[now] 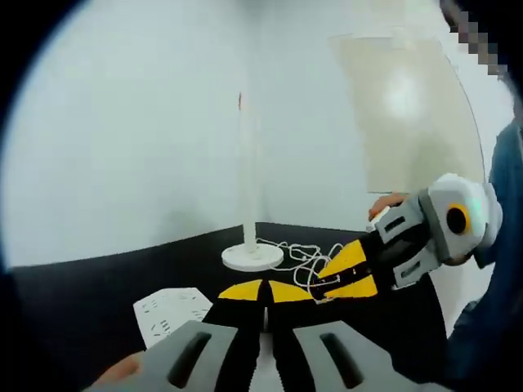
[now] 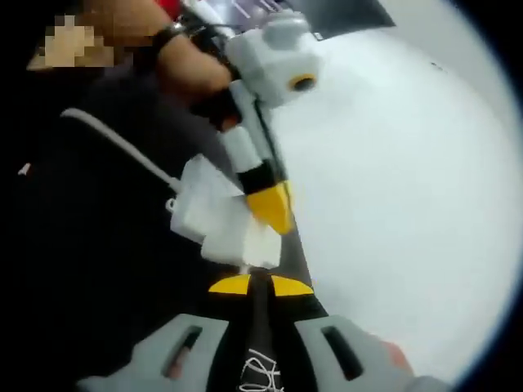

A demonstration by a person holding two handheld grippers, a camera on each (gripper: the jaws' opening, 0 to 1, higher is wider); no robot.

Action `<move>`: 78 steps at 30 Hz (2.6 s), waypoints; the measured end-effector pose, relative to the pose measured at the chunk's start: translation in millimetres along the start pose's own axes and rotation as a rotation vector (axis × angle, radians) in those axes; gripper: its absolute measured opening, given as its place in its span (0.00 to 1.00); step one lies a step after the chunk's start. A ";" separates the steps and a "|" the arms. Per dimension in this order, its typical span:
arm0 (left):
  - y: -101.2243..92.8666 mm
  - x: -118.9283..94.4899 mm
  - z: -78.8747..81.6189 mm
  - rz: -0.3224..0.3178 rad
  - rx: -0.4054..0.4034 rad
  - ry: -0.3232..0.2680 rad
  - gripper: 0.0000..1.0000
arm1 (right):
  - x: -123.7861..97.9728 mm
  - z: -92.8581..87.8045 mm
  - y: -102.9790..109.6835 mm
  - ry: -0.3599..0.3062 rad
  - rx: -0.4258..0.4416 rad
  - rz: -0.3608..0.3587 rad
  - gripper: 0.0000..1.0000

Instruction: Insert the desk lamp plug into the socket, turn on the power strip switch, turn on the lamp switch, then turn off the lamp switch, turn off the power strip switch, and remove the plug from the socket.

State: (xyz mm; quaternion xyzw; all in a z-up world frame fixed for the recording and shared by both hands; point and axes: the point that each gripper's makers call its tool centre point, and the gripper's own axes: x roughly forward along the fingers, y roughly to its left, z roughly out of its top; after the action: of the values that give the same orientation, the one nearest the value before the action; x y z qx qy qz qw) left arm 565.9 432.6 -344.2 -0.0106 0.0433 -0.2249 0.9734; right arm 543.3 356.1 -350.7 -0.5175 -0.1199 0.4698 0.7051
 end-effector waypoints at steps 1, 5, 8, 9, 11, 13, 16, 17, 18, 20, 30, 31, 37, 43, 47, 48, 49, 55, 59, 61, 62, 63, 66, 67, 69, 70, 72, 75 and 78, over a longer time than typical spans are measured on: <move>1.7 -3.3 3.3 -0.001 -0.011 -0.020 0.04 | -3.3 0.2 -3.4 -0.006 0.032 -0.001 0.09; -0.7 -18.6 17.5 0.001 -0.047 -0.072 0.14 | -10.6 -4.6 -16.9 -0.014 0.082 -0.014 0.11; 4.8 -30.9 25.6 0.025 -0.039 -0.082 0.16 | -12.0 -8.5 -21.8 -0.012 0.153 -0.006 0.13; 4.1 -34.8 26.0 0.031 -0.032 -0.078 0.17 | -13.9 -8.4 -22.7 -0.019 0.187 0.001 0.13; 0.0 -43.4 25.3 0.040 -0.024 -0.073 0.20 | -15.2 -12.3 -23.7 -0.021 0.234 0.009 0.14; 0.2 -50.6 23.7 0.050 -0.019 -0.069 0.23 | -18.8 -11.2 -27.3 -0.031 0.293 0.017 0.15; 1.4 -61.2 19.0 0.056 -0.014 -0.063 0.26 | -25.0 -14.5 -28.7 -0.039 0.375 0.025 0.18; -3.5 -65.5 15.0 0.055 -0.015 -0.060 0.28 | -26.6 -16.5 -29.8 -0.039 0.396 0.023 0.19; -5.2 -68.9 12.6 0.055 -0.015 -0.057 0.29 | -28.6 -14.4 -29.7 -0.043 0.407 0.020 0.19; -1.9 -74.5 10.5 0.055 -0.017 -0.052 0.32 | -28.2 -20.2 -32.8 -0.040 0.423 0.014 0.21; 10.0 -100.2 -1.5 0.059 -0.044 -0.046 0.44 | -38.2 -19.5 -31.7 -0.055 0.529 0.006 0.28; 11.9 -101.9 -2.0 0.056 -0.053 -0.050 0.47 | -38.6 -18.5 -29.9 -0.058 0.535 0.009 0.29; 5.4 -104.3 -15.4 0.037 -0.059 -0.047 0.70 | -39.7 -11.1 -17.0 -0.060 0.547 0.013 0.31; 8.3 -105.6 -36.1 0.010 -0.081 0.001 0.75 | -36.0 -10.6 -10.9 -0.060 0.576 0.007 0.39; 11.9 -108.6 -44.3 0.007 -0.095 0.005 0.78 | -32.5 -13.1 -5.0 -0.068 0.629 0.005 0.41; 11.3 -108.8 -46.7 0.011 -0.095 0.010 0.81 | -32.3 -14.5 -3.9 -0.059 0.622 -0.015 0.41; 12.9 -109.4 -49.1 0.017 -0.094 0.014 0.83 | -32.1 -14.5 -2.2 -0.055 0.608 -0.026 0.41; 21.0 -113.6 -61.0 0.026 -0.097 0.019 0.87 | -29.9 -0.4 14.1 -0.074 0.629 -0.013 0.41; 21.4 -114.6 -56.8 0.021 -0.099 0.003 0.86 | -28.8 0.0 19.4 -0.081 0.656 -0.002 0.41; 25.8 -115.5 -59.9 0.020 -0.106 0.012 0.85 | -28.5 -1.9 20.3 -0.072 0.647 -0.021 0.41; 26.4 -116.0 -61.0 0.020 -0.104 0.015 0.85 | -27.9 -3.0 21.0 -0.065 0.633 -0.029 0.41; 26.4 -116.3 -61.1 0.017 -0.100 0.017 0.85 | -26.6 -2.9 22.3 -0.065 0.634 -0.026 0.41; 24.8 -116.2 -62.4 0.010 -0.093 0.022 0.85 | -23.6 -1.2 29.9 -0.055 0.676 0.013 0.41; 24.3 -116.0 -64.5 0.008 -0.090 0.031 0.85 | -23.4 -1.4 30.2 -0.058 0.688 0.009 0.41; 21.0 -116.4 -67.5 0.001 -0.083 0.041 0.84 | -21.8 1.5 34.5 -0.068 0.708 0.015 0.41; 20.1 -116.9 -67.9 0.001 -0.078 0.041 0.84 | -19.4 -0.6 35.5 -0.064 0.720 0.019 0.41; 18.9 -117.7 -67.4 0.001 -0.071 0.033 0.84 | -16.4 -2.0 37.5 -0.065 0.737 0.024 0.41; 20.7 -119.6 -64.4 0.008 -0.073 0.015 0.83 | -12.8 -2.9 40.5 -0.066 0.771 0.034 0.41; 23.8 -122.7 -64.1 0.021 -0.066 0.010 0.80 | -11.4 -3.4 41.6 -0.074 0.808 0.039 0.41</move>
State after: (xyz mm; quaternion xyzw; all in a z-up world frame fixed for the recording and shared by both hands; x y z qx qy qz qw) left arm 460.8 507.7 -399.3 -0.0411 0.0555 -0.2133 0.9745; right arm 517.2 346.0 -383.6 -0.1838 0.0591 0.5105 0.8379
